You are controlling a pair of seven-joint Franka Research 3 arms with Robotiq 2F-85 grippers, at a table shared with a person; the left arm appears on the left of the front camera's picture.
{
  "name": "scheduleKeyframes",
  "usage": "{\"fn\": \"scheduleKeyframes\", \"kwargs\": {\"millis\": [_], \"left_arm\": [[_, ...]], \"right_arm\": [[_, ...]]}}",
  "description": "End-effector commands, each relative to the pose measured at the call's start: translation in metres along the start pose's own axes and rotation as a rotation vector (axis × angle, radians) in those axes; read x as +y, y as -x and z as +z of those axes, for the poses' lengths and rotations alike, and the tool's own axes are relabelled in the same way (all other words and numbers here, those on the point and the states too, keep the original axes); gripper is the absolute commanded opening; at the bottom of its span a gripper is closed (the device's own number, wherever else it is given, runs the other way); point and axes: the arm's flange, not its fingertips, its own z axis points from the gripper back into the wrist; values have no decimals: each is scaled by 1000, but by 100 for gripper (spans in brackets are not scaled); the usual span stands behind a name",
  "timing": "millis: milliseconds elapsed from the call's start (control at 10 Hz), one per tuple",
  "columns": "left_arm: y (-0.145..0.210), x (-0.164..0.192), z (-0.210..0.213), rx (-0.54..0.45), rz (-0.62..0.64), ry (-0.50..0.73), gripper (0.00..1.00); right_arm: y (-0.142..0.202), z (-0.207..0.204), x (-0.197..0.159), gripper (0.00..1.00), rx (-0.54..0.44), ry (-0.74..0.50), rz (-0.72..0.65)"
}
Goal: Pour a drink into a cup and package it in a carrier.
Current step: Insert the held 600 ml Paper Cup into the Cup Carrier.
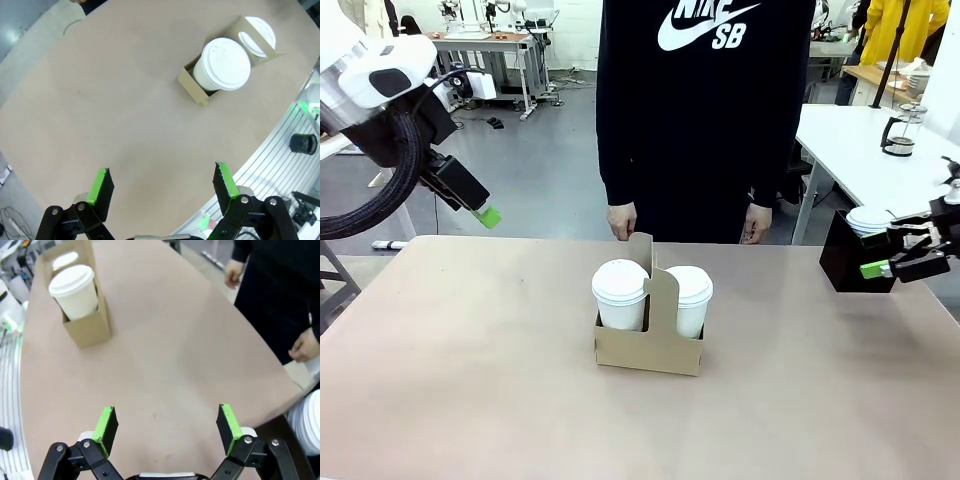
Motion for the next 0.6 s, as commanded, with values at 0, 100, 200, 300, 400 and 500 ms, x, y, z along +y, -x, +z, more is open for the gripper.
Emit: {"fn": "scheduleKeyframes", "kwargs": {"millis": [0, 100, 200, 300, 400, 500], "left_arm": [[-2, 0, 2, 12, 9, -9, 100], [-2, 0, 2, 12, 9, -9, 100], [-2, 0, 2, 12, 9, -9, 100], [-2, 0, 2, 12, 9, -9, 100], [-2, 0, 2, 12, 9, -9, 100], [-2, 0, 2, 12, 9, -9, 100]], "right_arm": [[0, 5, 10, 100, 24, 3, -43], [2, 8, 10, 100, 21, 19, -49], [0, 1, 7, 100, 8, 3, -84], [3, 4, 6, 100, 9, 7, -23], [3, 4, 6, 100, 9, 7, -23], [3, 4, 6, 100, 9, 7, -23]]}}
